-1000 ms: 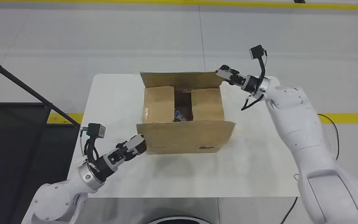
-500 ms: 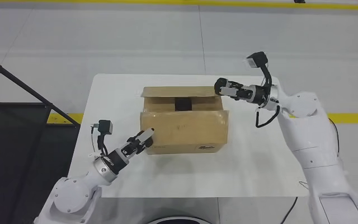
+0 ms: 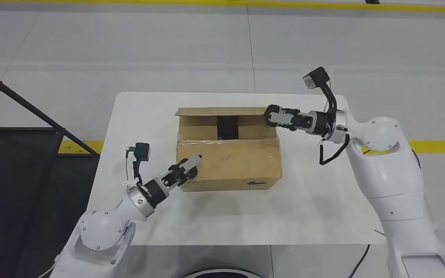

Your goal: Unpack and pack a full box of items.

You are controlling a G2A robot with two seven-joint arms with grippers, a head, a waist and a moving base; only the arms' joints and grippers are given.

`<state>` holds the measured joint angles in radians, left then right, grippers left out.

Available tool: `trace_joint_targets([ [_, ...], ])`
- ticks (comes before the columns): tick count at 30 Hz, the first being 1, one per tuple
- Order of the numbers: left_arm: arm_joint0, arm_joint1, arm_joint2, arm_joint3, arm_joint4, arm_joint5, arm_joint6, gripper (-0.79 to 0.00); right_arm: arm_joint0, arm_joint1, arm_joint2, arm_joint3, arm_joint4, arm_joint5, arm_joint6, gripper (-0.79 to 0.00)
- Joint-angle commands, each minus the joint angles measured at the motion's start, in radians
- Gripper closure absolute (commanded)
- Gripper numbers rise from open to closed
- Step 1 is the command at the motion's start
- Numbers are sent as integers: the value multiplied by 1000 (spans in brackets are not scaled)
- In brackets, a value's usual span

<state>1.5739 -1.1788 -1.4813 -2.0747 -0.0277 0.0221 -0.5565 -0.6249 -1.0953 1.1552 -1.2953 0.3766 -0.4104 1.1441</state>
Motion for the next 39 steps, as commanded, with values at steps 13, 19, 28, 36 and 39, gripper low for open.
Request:
trace_joint_targets([
  [13,-14,6,-8,22,-27,-22,-27,-785,99,-34,-70,257,160,104,34,-785],
  [19,-23,8,-7,24,-30,-21,-34,-785,107,-44,-96,307,179,83,89,-785],
  [28,-38,10,18,34,-16,-16,-26,-785,53,-52,-113,315,222,55,132,-785],
  [36,-32,10,15,30,-20,-23,15,-785,38,-58,-120,348,238,46,155,-785],
  [39,-11,9,-6,19,-45,-26,58,-785,38,-61,-122,367,254,38,175,-785],
])
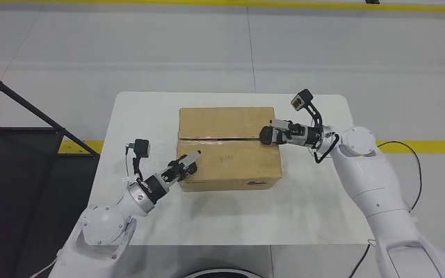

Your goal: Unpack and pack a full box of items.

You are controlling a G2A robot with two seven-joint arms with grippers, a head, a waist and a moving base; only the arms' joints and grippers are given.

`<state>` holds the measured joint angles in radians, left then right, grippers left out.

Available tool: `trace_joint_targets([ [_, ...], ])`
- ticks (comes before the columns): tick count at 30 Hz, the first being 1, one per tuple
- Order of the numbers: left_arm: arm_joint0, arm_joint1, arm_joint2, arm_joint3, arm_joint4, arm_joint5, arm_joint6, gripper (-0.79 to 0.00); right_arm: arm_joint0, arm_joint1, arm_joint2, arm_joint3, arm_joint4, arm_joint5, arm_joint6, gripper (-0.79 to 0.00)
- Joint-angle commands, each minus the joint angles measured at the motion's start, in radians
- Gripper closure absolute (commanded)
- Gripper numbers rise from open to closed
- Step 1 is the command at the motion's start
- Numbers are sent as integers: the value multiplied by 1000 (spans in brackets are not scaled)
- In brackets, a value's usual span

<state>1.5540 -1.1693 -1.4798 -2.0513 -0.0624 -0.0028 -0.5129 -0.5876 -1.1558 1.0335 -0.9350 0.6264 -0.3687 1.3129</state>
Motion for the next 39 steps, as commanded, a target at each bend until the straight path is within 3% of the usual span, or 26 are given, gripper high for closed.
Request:
trace_joint_targets([
  [1,17,0,-17,-10,-11,-5,28,-785,1,-2,0,14,7,-7,9,-785],
  [15,147,-5,-133,-52,-120,-21,197,-785,9,-7,-6,46,0,-12,11,-785],
  [26,150,-6,-135,-50,-133,-18,206,-785,9,-7,-6,46,0,-12,11,-785],
  [34,213,-28,-128,36,-317,-38,409,-785,9,-7,-6,46,0,-12,11,-785],
  [39,178,-41,-114,134,-445,-42,477,-785,9,-7,-6,46,0,-12,11,-785],
])
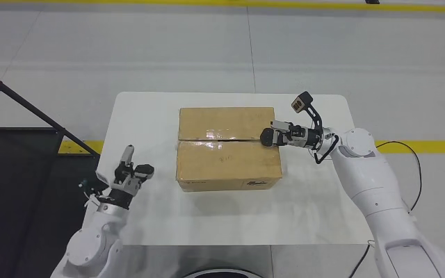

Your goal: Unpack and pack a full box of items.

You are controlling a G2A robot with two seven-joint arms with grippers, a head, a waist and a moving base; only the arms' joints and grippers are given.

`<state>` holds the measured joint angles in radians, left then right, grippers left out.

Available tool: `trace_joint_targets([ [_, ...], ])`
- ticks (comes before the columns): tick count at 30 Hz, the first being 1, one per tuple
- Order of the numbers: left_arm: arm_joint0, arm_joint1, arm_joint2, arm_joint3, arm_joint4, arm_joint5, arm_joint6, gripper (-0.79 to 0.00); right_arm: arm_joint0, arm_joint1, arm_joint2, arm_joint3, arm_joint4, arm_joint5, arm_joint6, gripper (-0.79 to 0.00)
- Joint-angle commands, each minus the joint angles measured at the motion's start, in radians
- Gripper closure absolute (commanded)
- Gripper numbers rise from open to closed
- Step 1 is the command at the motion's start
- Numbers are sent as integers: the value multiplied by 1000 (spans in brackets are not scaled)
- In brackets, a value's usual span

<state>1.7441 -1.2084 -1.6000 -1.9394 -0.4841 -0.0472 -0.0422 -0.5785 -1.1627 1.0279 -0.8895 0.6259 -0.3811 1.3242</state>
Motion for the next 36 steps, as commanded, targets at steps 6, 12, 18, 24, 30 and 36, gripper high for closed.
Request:
trace_joint_targets([
  [6,-115,-10,46,145,-52,32,16,-785,0,0,0,0,0,0,0,-785],
  [12,-235,-22,105,258,-48,46,47,-785,0,0,0,0,0,0,0,-785],
  [18,-298,-35,136,316,-26,10,128,-785,0,0,0,0,0,0,0,-785],
  [24,-288,-37,109,274,74,-55,207,-785,0,0,0,0,0,0,0,-785],
  [30,-264,-38,76,176,170,-91,262,-785,0,0,0,0,0,0,0,-785],
  [36,-245,-41,56,74,260,-90,300,-785,0,0,0,0,0,0,0,-785],
])
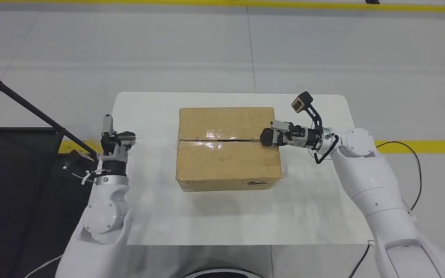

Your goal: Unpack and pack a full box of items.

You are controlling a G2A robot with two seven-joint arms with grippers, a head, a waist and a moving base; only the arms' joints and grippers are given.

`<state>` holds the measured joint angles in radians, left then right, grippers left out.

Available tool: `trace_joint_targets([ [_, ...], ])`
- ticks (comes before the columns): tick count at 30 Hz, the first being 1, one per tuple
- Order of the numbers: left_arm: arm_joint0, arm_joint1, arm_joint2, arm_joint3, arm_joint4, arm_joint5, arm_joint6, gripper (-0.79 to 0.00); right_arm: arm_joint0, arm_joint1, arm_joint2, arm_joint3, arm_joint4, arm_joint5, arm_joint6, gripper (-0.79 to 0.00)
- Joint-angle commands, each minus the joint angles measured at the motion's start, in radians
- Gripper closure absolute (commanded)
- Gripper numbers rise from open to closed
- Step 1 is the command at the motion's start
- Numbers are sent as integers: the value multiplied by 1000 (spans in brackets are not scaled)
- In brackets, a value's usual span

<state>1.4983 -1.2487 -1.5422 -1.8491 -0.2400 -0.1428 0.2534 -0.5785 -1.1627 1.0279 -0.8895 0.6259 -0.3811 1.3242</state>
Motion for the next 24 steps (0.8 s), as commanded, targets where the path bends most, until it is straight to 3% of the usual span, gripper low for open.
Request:
trace_joint_targets([
  [1,0,-1,-4,-34,30,11,8,-785,-9,0,0,-15,-6,5,-21,-785],
  [14,-45,-13,43,-162,179,64,27,-785,-62,12,35,-122,-35,56,-76,-785],
  [24,-103,-24,108,-210,267,133,4,-785,-91,23,76,-137,-31,102,-105,-785],
])
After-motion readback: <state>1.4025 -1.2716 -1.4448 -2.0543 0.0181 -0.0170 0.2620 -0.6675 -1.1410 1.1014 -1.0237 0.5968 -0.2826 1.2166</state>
